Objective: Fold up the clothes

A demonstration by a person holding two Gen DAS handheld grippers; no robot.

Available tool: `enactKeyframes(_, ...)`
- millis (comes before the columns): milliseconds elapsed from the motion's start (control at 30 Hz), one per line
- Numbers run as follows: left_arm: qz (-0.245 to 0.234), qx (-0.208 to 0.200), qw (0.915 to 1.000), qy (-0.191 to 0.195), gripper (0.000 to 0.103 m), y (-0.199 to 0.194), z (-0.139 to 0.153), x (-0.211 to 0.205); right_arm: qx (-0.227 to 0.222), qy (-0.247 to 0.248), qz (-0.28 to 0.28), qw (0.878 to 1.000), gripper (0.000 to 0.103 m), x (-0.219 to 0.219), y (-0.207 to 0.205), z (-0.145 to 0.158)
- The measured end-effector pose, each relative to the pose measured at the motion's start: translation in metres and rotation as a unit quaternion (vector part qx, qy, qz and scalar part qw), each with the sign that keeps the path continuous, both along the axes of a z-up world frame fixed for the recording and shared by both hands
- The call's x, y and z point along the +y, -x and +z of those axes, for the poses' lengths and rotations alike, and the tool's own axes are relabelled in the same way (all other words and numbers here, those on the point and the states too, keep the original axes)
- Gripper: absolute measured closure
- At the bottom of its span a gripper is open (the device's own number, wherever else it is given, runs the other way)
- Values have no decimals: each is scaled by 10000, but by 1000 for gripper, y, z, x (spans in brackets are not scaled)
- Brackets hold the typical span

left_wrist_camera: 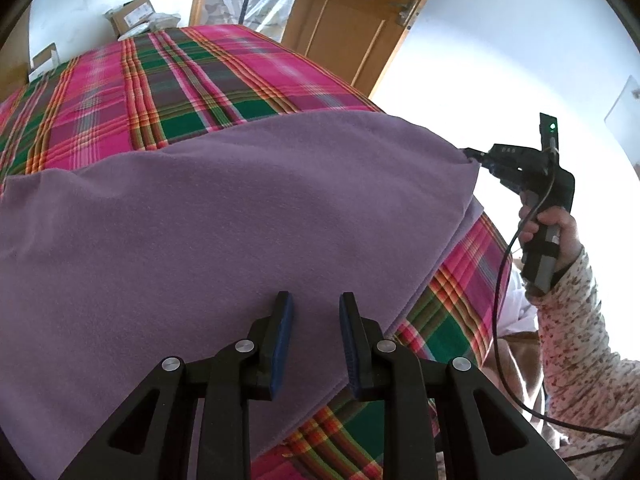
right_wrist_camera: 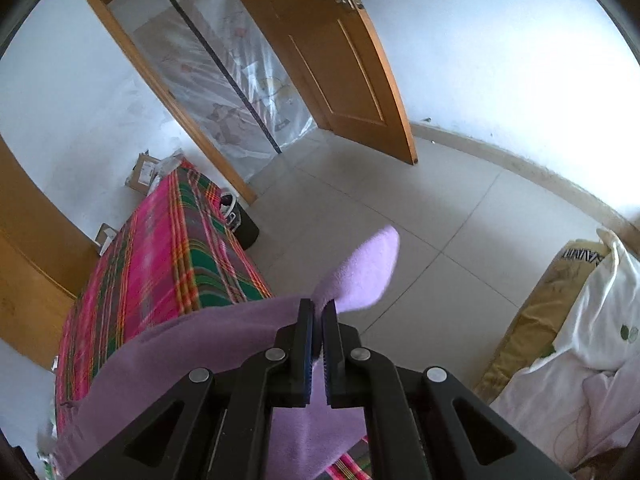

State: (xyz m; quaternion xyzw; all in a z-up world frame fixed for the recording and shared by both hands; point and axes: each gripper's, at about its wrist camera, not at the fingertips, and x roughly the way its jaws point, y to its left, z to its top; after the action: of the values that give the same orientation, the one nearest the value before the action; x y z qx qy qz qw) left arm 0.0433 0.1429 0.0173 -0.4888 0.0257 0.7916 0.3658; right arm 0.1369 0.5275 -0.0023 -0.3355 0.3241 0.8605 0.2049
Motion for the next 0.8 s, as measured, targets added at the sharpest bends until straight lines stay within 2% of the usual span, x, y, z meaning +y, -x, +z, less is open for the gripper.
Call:
enactKeyframes(133,-116,4,9999,4,78,-4,0,3,21,231,-137,9996,99,1,-8,-11)
enactKeyframes(267,-146,-10,9999,0,78,-6,0,3,255,351,-292,9986,99,2,-25,-11)
enactKeyframes(367,-141,-13,9999,4,78,-8,-1,3,152,316,-225,9991,99,2,-22,-13)
enactKeyframes(533,-194,12,9998,30,78,-12,-1,7,247,605,-360,9972,96,6,-28,-20)
enactKeyframes(733,-229,16,9997,42,78,-16,-2,9,33,301,-777,9965,92,2,-47,-15)
enactKeyframes(800,-228,9,9997,30,78,-16,-2,8,201,512,-779,9954,92,1,-56,-12)
